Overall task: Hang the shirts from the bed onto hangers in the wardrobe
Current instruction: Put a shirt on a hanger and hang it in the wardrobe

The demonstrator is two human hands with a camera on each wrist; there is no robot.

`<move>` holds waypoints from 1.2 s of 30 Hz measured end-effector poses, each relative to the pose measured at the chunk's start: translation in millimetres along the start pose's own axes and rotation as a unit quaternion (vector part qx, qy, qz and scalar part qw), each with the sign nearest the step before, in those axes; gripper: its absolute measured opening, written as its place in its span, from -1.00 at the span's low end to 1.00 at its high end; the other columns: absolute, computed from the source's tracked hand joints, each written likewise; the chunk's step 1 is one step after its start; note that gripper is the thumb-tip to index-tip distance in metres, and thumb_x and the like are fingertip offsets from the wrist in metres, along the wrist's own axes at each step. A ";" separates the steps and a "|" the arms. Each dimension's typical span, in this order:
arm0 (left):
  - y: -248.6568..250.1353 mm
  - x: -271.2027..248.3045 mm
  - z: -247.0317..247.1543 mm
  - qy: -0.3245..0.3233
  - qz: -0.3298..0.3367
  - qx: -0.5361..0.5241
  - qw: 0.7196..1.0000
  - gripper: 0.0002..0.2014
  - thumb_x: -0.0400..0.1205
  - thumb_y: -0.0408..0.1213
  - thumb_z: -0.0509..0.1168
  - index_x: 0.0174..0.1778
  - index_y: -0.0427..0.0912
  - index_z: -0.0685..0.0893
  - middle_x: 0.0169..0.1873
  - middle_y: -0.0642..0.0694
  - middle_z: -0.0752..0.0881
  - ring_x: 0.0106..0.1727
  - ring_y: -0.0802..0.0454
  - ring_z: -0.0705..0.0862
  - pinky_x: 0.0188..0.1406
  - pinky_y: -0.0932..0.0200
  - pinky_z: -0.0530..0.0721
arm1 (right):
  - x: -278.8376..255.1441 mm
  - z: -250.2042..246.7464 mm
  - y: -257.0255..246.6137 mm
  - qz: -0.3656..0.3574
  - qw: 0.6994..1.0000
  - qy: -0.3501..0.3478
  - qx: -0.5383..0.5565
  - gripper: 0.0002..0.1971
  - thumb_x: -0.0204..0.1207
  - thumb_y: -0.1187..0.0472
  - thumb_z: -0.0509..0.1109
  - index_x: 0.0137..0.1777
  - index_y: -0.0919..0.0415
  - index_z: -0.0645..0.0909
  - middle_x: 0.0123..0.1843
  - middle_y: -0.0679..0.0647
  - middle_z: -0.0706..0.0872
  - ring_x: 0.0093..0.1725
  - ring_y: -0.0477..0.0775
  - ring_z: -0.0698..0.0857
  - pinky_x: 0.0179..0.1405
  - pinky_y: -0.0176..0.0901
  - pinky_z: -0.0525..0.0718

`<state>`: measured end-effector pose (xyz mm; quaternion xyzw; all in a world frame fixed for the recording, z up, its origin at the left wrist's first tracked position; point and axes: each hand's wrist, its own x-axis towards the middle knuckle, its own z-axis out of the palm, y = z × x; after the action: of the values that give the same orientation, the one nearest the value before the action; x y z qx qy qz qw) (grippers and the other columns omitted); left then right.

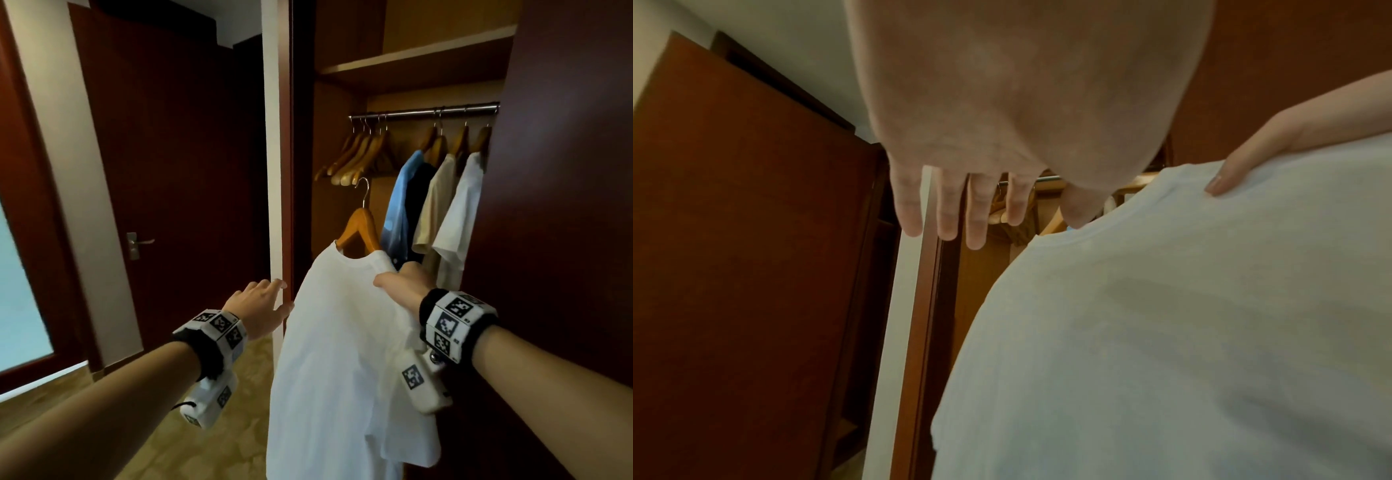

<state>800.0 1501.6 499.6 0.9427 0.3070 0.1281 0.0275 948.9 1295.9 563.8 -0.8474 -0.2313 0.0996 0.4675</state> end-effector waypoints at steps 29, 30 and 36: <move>86.6 532.5 -85.4 0.110 0.270 -0.051 0.955 -0.44 0.73 0.20 0.03 0.63 0.08 0.24 0.57 -0.08 0.39 0.57 -0.13 0.35 0.53 -0.20 0.37 | 412.4 -57.7 -154.0 0.031 0.950 0.295 -0.095 -0.64 0.61 -0.08 0.30 0.10 0.26 0.56 0.11 0.22 0.68 0.17 0.31 0.68 0.27 0.19 0.66; 90.6 541.9 -90.3 0.111 0.274 -0.064 0.953 -0.44 0.73 0.21 0.03 0.63 0.08 0.24 0.57 -0.08 0.39 0.57 -0.13 0.36 0.52 -0.19 0.39 | 423.1 -60.7 -158.9 0.034 0.949 0.299 -0.096 -0.63 0.62 -0.08 0.29 0.10 0.27 0.56 0.07 0.22 0.69 0.09 0.29 0.71 0.22 0.18 0.69; 110.4 589.4 -78.0 0.082 0.303 -0.091 0.945 -0.43 0.73 0.21 0.02 0.64 0.09 0.23 0.59 -0.06 0.35 0.58 -0.11 0.35 0.52 -0.21 0.40 | 488.5 -64.6 -158.9 0.086 0.933 0.328 -0.118 -0.36 0.53 -0.14 0.31 0.54 0.18 0.41 0.36 0.20 0.63 0.29 0.30 0.65 0.37 0.21 0.60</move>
<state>1302.0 1755.3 721.7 0.9709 -0.0054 0.2346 0.0480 1352.8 1557.1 755.3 -0.8986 -0.0012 -0.1719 0.4036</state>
